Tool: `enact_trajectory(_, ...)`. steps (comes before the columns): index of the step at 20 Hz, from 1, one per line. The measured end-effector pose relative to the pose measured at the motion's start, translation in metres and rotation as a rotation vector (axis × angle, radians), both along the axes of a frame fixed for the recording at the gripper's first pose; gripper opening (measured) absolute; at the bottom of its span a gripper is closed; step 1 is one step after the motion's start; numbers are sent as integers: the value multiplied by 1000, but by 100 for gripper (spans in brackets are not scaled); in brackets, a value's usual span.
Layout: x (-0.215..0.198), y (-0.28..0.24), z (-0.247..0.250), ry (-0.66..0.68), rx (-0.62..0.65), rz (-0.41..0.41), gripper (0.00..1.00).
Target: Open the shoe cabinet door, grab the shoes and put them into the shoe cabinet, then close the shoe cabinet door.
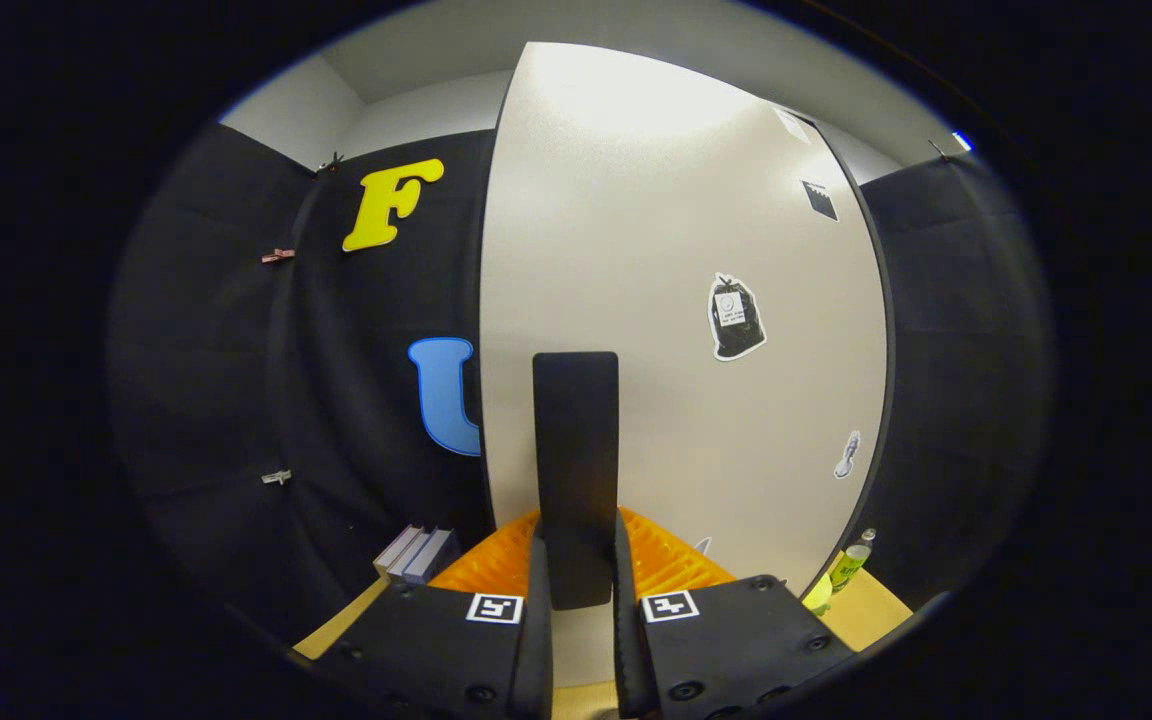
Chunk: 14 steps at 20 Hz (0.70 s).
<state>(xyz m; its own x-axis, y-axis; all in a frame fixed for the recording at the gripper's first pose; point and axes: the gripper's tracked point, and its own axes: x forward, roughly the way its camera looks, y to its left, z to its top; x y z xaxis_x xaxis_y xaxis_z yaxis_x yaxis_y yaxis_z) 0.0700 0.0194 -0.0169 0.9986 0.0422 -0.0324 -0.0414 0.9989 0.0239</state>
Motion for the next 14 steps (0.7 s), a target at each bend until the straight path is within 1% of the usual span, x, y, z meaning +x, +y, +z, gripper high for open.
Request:
enact_trajectory(5,-35,-20,1,4,9,53,28)
enact_trajectory(11,-78,-53,4,15,7,151,28)
enact_trajectory(14,-99,-75,4,23,8,186,28)
